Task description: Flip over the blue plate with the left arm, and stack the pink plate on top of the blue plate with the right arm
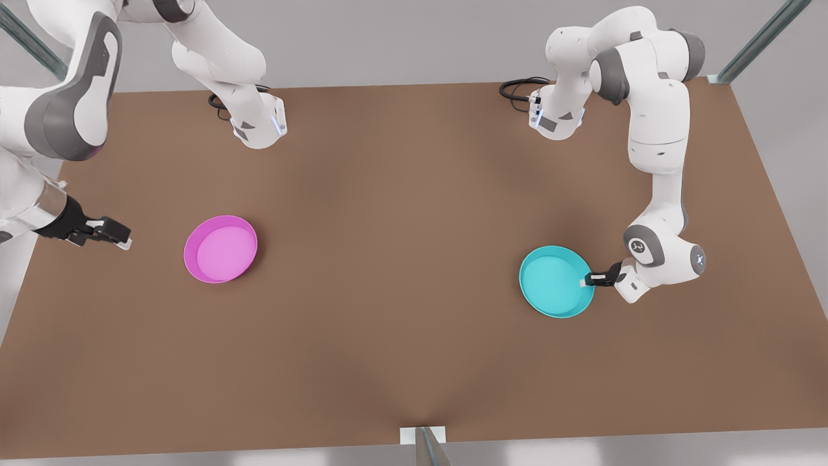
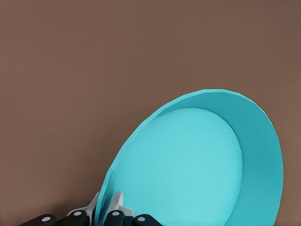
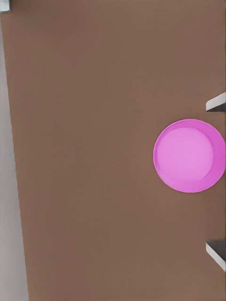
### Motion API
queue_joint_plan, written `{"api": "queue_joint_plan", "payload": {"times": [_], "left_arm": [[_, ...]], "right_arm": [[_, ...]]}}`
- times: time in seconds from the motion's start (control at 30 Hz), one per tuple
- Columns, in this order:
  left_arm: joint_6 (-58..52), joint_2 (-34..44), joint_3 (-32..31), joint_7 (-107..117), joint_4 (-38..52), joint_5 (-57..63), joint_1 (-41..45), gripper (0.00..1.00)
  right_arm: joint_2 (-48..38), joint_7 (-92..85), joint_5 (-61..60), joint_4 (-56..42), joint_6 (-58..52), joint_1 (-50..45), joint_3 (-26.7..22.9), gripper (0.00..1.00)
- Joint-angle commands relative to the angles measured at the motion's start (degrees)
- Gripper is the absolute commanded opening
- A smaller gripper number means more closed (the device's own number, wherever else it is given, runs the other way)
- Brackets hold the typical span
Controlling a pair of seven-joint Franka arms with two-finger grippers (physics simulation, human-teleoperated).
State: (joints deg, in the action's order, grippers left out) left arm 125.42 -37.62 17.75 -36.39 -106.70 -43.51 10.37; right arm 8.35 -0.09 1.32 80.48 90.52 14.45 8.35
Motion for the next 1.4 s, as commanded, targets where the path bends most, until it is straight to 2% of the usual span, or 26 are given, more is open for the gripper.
{"api": "queue_joint_plan", "payload": {"times": [0.0, 0.3, 0.67, 0.97, 1.17, 1.37], "left_arm": [[0.0, 0.0, 0.0, 0.0, 0.0, 0.0, 0.0, 0.26], [-0.4, -0.1, 0.0, 0.8, 0.3, 0.0, 0.0, 0.21], [-2.7, 2.7, 0.3, 3.3, 1.1, 0.8, 0.4, 0.21], [-11.9, 8.4, 0.4, 10.4, 5.2, 10.0, 0.5, 0.21], [-12.7, 10.1, 0.4, 12.7, 5.4, 12.7, 1.2, 0.21], [-12.7, 10.2, 0.4, 18.0, 7.5, 23.4, 5.3, 0.21]], "right_arm": [[0.0, 0.0, 0.0, -0.1, 0.0, 0.1, 0.0, 1.0], [0.3, 0.0, 0.0, -0.2, 1.5, 0.2, 0.0, 1.0], [0.4, 0.1, -0.1, -0.1, 2.4, 0.6, 0.0, 1.0], [0.4, 0.1, -0.1, 0.0, 2.5, 0.3, 0.0, 1.0], [0.4, 0.1, -0.1, 0.1, 2.5, 0.2, 0.0, 1.0], [0.7, 0.1, -0.1, 0.1, 2.9, 0.1, 0.0, 1.0]]}}
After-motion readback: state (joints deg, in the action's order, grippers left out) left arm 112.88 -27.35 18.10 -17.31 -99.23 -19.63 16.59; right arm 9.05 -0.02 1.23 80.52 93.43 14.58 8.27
